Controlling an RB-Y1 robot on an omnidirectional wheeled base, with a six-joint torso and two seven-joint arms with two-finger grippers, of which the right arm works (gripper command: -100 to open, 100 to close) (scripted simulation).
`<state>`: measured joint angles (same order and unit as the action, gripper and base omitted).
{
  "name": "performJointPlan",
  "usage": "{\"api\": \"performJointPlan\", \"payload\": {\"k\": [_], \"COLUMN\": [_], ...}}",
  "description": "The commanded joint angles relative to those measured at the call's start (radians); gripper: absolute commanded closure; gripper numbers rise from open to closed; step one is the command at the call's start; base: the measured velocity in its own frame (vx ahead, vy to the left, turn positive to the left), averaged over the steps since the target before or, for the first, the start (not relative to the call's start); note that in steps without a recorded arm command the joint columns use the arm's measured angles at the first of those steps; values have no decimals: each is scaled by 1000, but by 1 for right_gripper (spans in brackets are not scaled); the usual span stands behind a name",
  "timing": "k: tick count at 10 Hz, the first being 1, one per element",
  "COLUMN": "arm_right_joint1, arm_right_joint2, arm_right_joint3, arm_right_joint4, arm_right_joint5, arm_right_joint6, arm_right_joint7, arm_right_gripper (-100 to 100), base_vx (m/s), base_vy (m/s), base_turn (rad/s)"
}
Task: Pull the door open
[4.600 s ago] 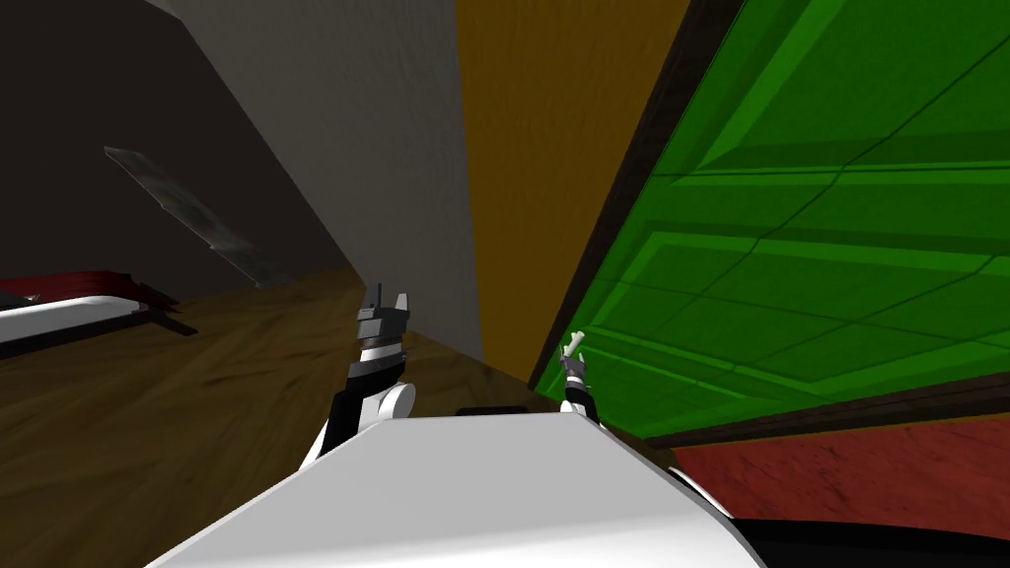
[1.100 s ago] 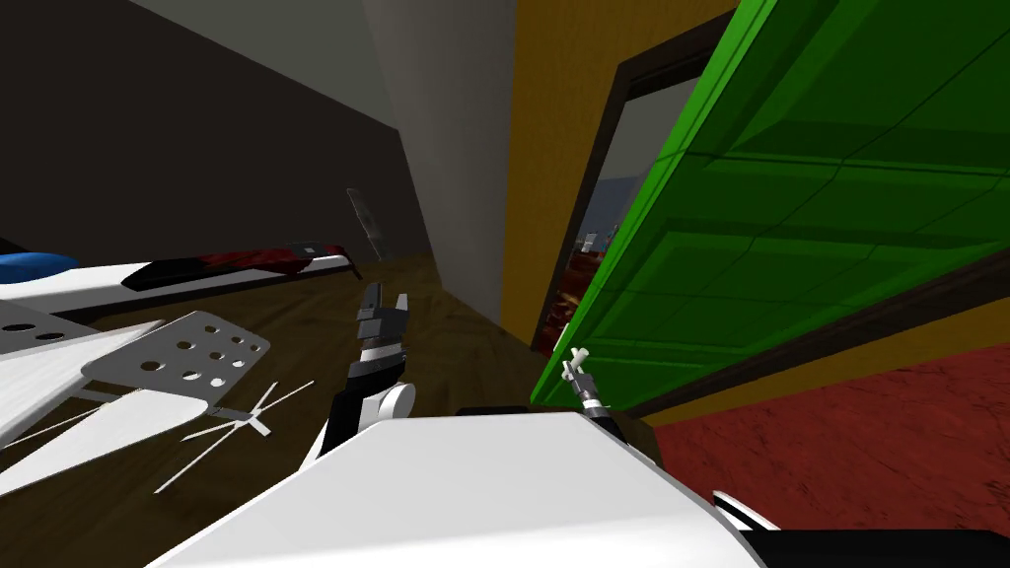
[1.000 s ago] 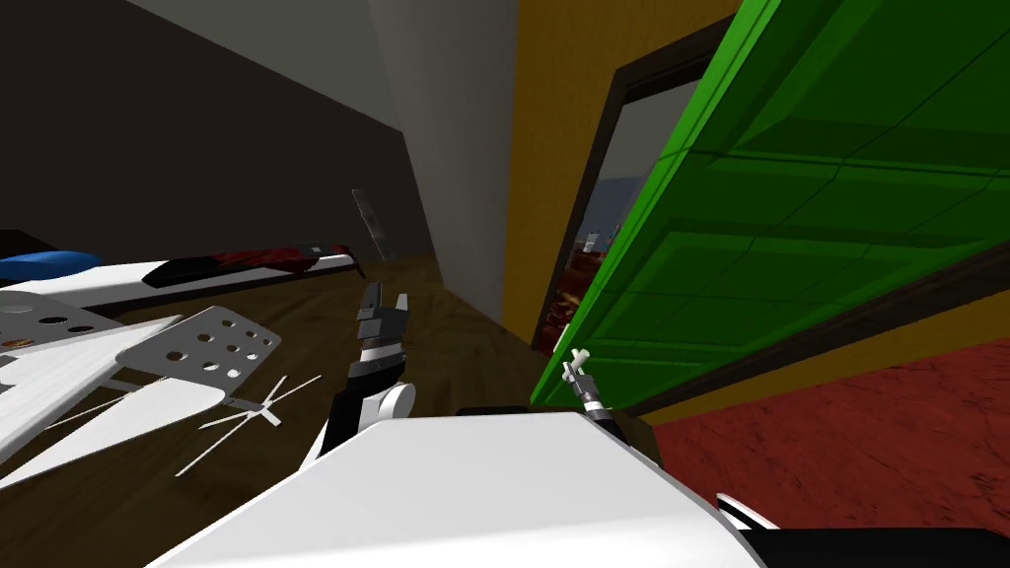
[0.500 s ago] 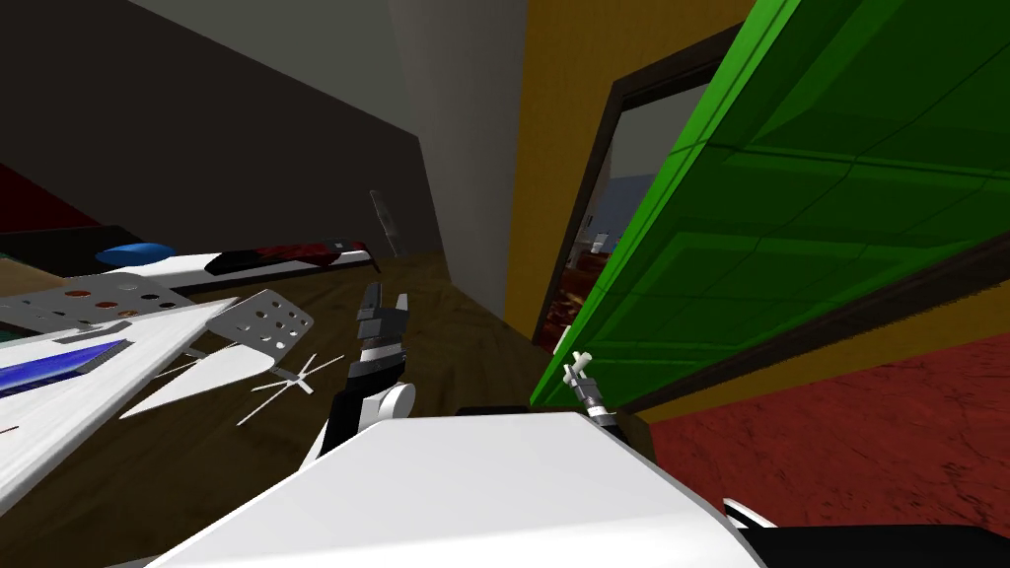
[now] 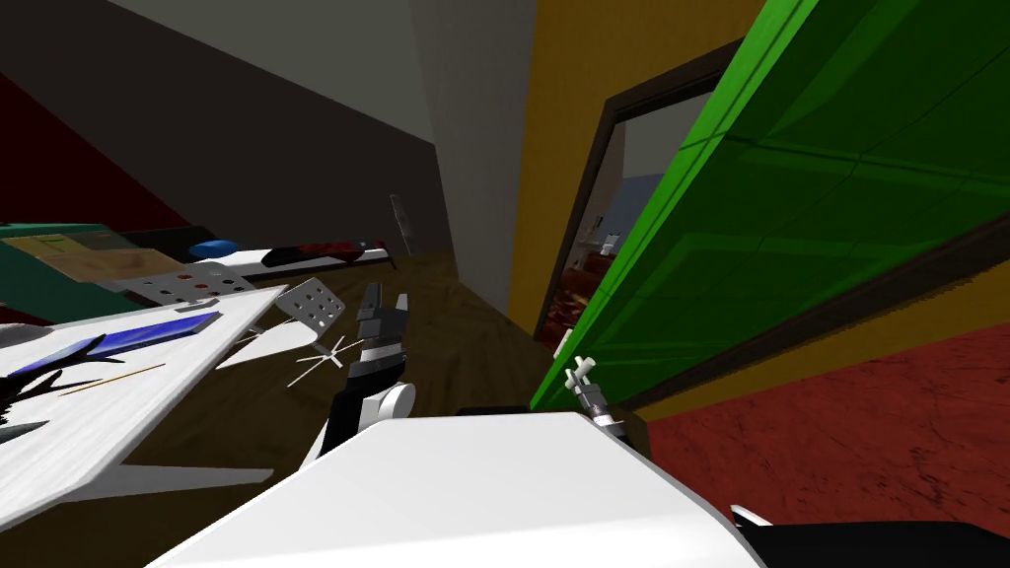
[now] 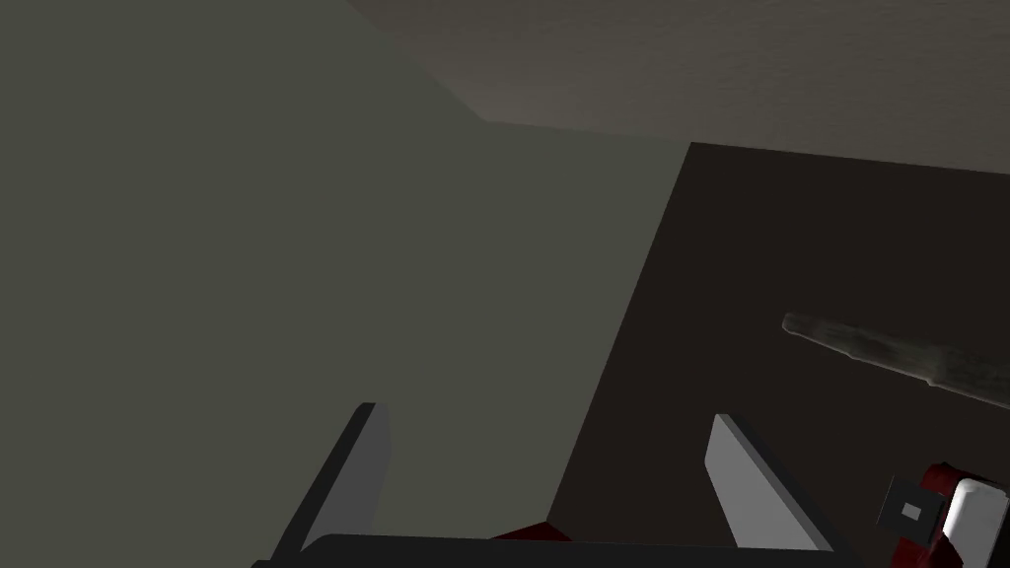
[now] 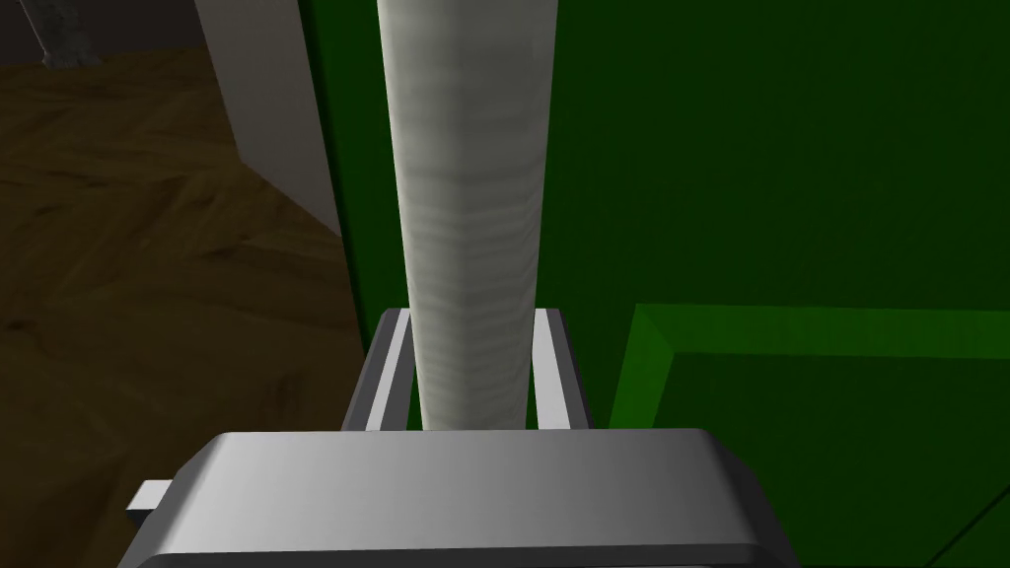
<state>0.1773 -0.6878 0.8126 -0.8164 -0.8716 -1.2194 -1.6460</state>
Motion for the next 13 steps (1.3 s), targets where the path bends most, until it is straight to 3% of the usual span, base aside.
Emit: {"api": "performJointPlan", "payload": {"k": [1, 11, 12, 13], "arm_right_joint1": [0, -5, -7, 0], "arm_right_joint2": [0, -18, -13, 0], "arm_right_joint3": [0, 66, 64, 80], "arm_right_joint4": [0, 80, 79, 96], "arm_right_joint5": [0, 30, 30, 39], "arm_right_joint6": [0, -93, -86, -117], "arm_right_joint7": [0, -73, -69, -70], "arm_right_gripper": [100, 100, 100, 100], "base_vx": [-93, -199, -91, 9], "base_vy": [-27, -68, -20, 21], "base_turn": [22, 138, 28, 49]}}
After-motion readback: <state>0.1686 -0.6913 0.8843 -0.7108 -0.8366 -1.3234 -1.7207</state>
